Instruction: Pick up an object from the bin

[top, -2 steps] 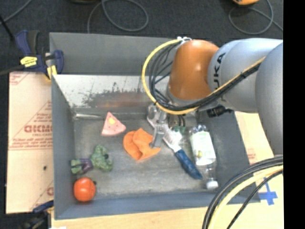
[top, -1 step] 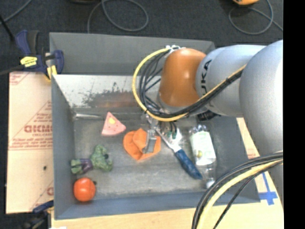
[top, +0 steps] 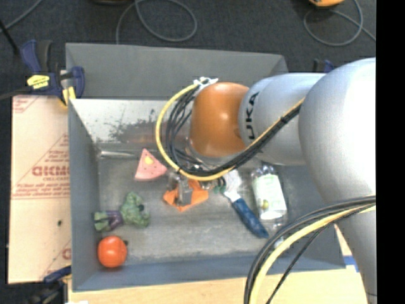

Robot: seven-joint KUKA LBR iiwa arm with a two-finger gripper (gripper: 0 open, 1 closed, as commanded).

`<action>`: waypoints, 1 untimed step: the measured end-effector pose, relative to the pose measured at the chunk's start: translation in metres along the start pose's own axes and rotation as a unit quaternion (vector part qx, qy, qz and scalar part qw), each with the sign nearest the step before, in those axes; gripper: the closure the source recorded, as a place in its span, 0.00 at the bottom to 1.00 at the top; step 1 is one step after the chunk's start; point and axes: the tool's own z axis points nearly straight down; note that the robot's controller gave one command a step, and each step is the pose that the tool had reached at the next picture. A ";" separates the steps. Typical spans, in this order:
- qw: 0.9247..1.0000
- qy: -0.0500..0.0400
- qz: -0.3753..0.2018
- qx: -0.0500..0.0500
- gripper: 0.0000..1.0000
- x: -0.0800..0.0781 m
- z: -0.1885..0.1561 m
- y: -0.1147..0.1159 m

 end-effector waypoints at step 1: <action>1.000 0.000 0.000 0.000 1.00 0.000 0.000 0.000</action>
Offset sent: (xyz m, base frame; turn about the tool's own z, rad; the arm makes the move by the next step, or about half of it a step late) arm 0.0080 0.0058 0.1421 -0.0352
